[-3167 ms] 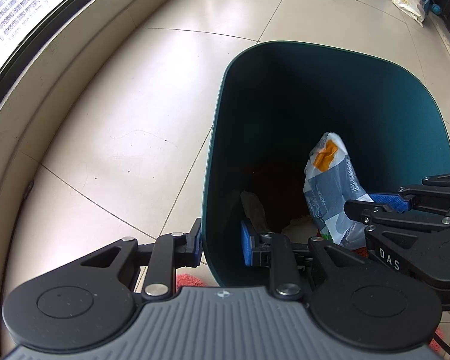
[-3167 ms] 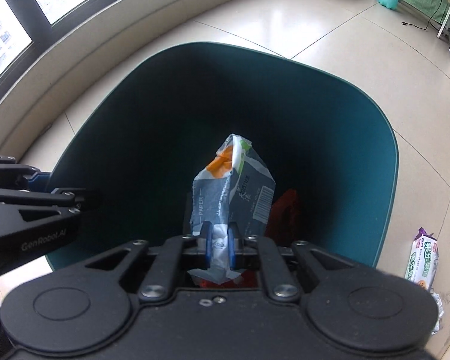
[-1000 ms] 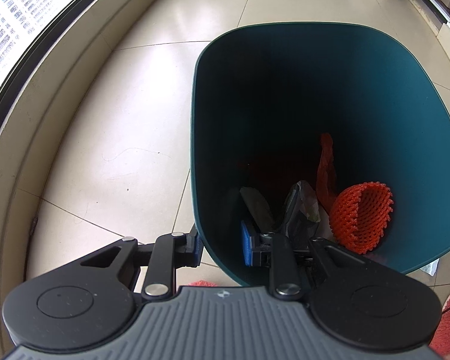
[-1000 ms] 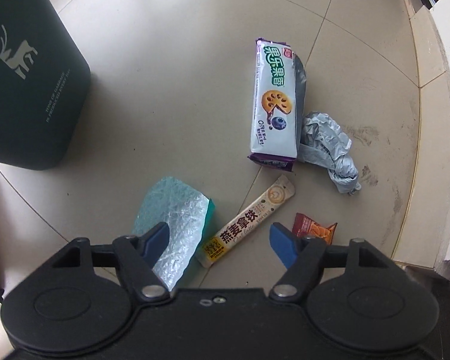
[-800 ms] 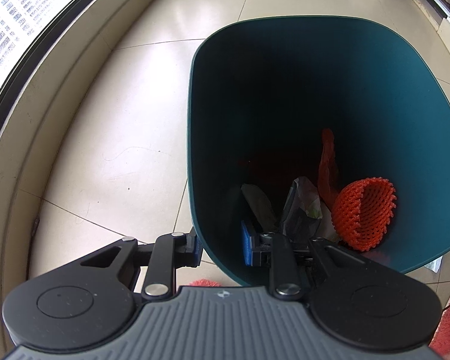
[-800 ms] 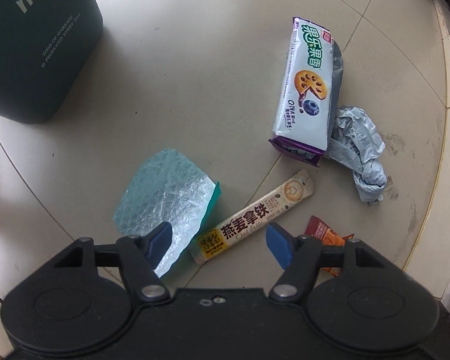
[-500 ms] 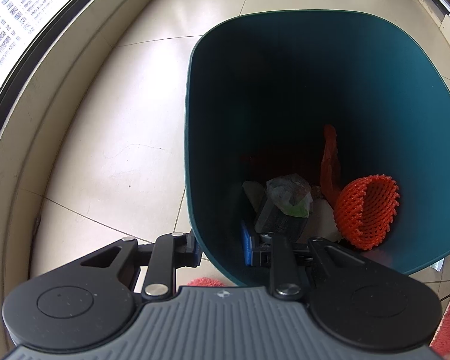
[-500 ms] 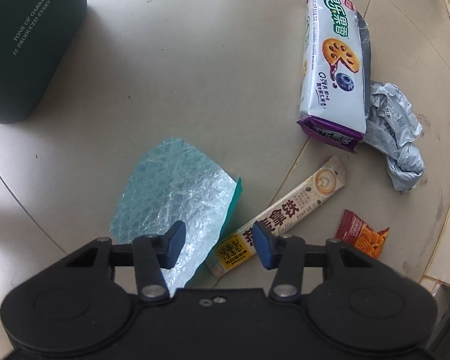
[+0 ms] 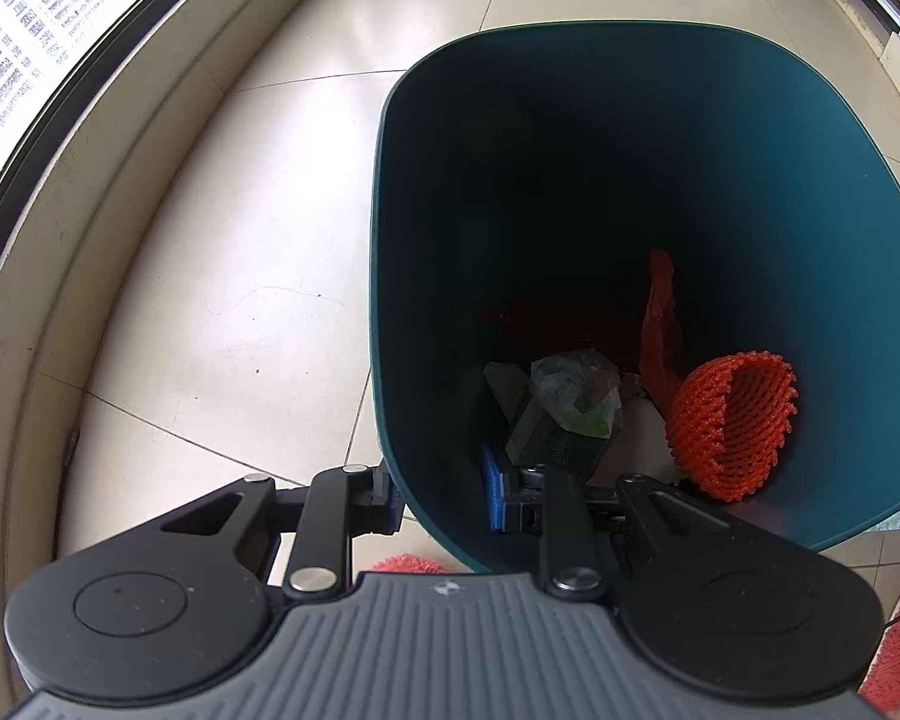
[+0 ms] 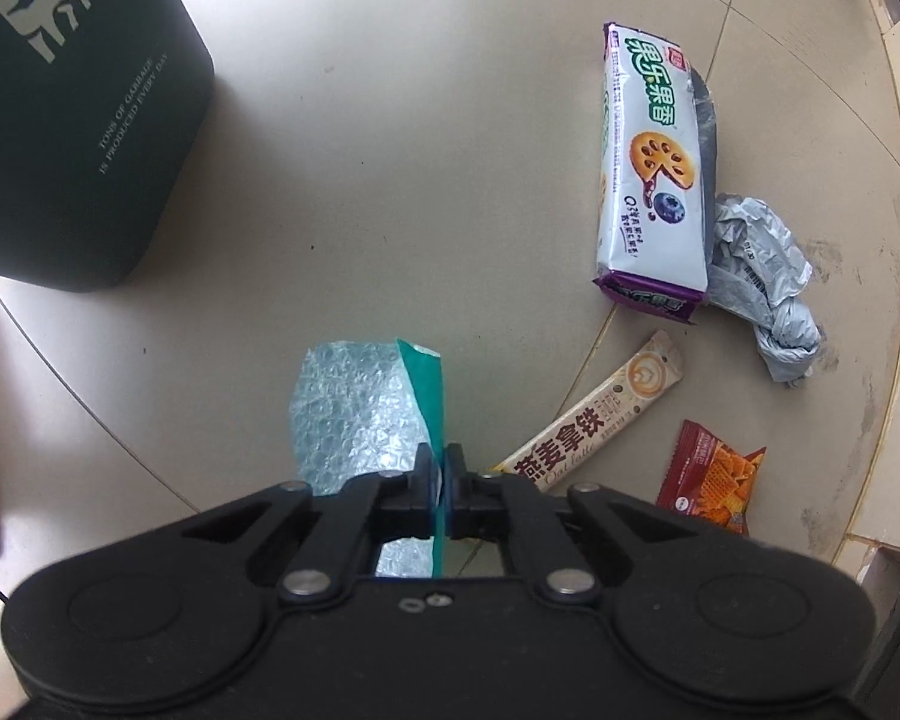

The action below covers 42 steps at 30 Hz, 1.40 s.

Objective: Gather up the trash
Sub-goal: 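Move the right gripper to the teal bubble wrap and grasp it, then carry the teal bubble wrap into the green bin and release it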

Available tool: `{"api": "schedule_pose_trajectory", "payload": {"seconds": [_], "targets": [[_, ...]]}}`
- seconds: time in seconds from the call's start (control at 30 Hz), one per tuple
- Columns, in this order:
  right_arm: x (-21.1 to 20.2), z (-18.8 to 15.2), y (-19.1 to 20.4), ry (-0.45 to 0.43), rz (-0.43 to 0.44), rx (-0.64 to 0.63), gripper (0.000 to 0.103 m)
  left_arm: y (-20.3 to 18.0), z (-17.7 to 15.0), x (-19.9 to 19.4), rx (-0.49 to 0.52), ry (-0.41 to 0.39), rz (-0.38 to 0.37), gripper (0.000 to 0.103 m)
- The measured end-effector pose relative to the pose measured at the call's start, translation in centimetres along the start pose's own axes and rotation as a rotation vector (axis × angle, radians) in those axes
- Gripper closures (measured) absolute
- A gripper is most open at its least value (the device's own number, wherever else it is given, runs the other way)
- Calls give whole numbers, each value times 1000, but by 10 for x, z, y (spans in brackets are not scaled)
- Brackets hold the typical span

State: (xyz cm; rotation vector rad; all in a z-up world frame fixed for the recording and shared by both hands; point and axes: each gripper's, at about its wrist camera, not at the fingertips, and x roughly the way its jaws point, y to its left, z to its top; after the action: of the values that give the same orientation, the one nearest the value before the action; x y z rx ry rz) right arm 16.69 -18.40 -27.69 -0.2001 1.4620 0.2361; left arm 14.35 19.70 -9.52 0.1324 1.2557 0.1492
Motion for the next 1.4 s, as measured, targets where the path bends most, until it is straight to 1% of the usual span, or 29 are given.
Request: {"api": "schedule_pose_trajectory", "payload": {"seconds": [0.17,0.33,0.4,0.5,0.57,0.63,0.73,0.87,1.0,1.07,1.2,1.23,1.4], "targets": [[-67,6,7,-99,76,10,102,4,1,0,-10,1,-8,79],[-133,20,10,-217,147,61,102,8,1,-2,-18,0,-17,79],[-157,26,6,-281,171,84,102,9,1,-4,-17,-3,-17,79],[-203,37,0,-407,213,140,102,10,2,-5,-22,-5,-20,79],[-230,47,3,-470,225,142,102,10,2,-6,-24,-8,-19,79],[-249,57,9,-506,237,134,102,9,1,-7,-23,-11,-18,79],[-267,71,24,-535,254,109,102,10,1,-7,-28,-12,-22,79],[-275,89,54,-542,288,63,102,12,0,-9,-33,-20,-29,79],[-267,107,86,-538,306,0,102,14,-1,-10,-38,-20,-38,79],[-260,116,101,-539,301,-25,102,15,-1,-9,-37,-20,-38,79],[-228,138,130,-500,281,-45,102,16,-1,-9,-43,-20,-42,79],[-224,136,147,-488,271,-48,102,17,0,-9,-43,-22,-42,79],[-188,152,175,-442,230,-69,102,18,-1,-9,-48,-25,-44,79]]}}
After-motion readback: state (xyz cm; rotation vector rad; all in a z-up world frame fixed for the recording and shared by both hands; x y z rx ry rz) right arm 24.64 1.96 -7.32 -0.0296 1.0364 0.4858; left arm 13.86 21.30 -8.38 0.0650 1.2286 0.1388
